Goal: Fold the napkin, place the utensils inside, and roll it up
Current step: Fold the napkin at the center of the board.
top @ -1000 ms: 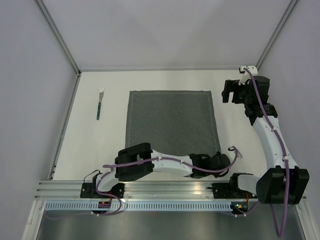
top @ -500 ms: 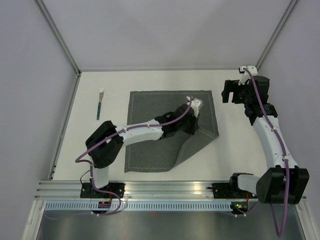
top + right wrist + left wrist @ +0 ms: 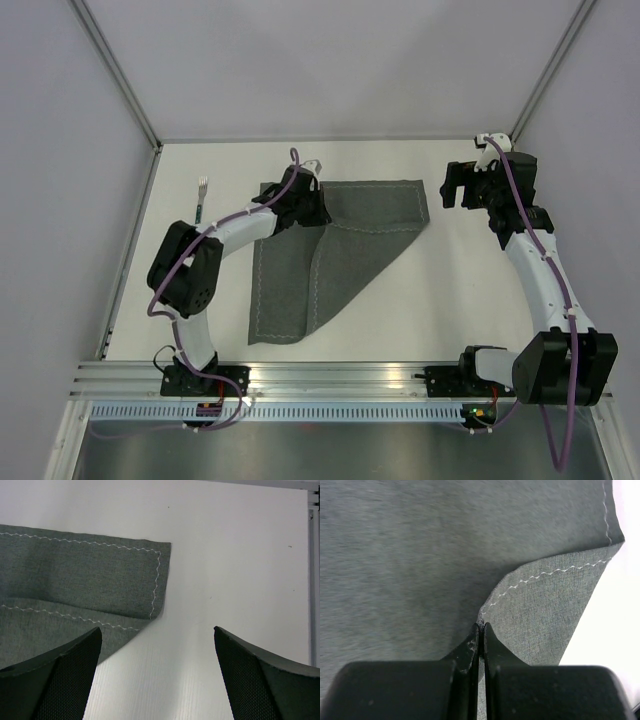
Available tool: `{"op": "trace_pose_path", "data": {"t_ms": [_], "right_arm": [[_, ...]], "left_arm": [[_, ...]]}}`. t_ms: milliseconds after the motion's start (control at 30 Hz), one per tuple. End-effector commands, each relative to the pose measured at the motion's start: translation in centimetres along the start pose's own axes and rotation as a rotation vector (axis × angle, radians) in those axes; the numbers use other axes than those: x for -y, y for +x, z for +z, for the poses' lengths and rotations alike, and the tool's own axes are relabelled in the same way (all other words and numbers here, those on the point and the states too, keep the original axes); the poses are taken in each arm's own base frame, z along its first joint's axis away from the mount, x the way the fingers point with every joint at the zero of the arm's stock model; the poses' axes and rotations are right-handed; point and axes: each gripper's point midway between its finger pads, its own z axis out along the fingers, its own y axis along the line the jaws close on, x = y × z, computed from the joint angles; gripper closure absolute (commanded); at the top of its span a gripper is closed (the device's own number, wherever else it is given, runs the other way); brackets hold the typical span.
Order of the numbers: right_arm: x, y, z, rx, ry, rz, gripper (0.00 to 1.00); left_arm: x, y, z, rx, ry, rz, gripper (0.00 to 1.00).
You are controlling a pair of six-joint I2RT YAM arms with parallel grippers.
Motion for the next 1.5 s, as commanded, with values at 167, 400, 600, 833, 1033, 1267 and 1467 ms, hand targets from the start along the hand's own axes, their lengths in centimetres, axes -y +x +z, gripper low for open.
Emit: {"op": "trace_pose_path", "data": {"t_ms": [167,400,600,833,1033,1267,1467], "right_arm": [[-0.3,-0.7,-0.3,0.005,-0.017,0.007,0.02],[-0.4,-0.7,-0.3,0.004,-0.024,0.006,0.02],[-0.5,-0.7,-0.3,0.003,-0.027,0.004,0.02],[-0.5,-0.6,-0.2,-0.002,-0.029,0.0,0.02],[-0.5,-0.5,-0.1,-0.004,-0.032,0.0,0.02],[-0.4,-0.3,0.1,-0.01,-0.031,0.0,0.02],[-0.5,-0.2,0.2,-0.016,-0.034,-0.003,0.02]], "left_arm": [[-2.7,-4.6,-1.8,0.051,0.006,-0.129,0.98],[-4.9,-6.9,-1.8,0.07,-0.014,-0.163,0.98],[-7.1,-9.0,-1.9,0.085,-0.028,-0.2,0.98],[-9.2,-10.9,-2.2,0.105,-0.041,-0.234,0.98],[-10.8,-11.8,-2.0,0.108,-0.048,-0.256,0.98],[-12.4,-13.1,-2.3,0.125,-0.051,-0.281,0.98],[-13.5,-13.9,-2.2,0.13,-0.053,-0.299,0.98]]}}
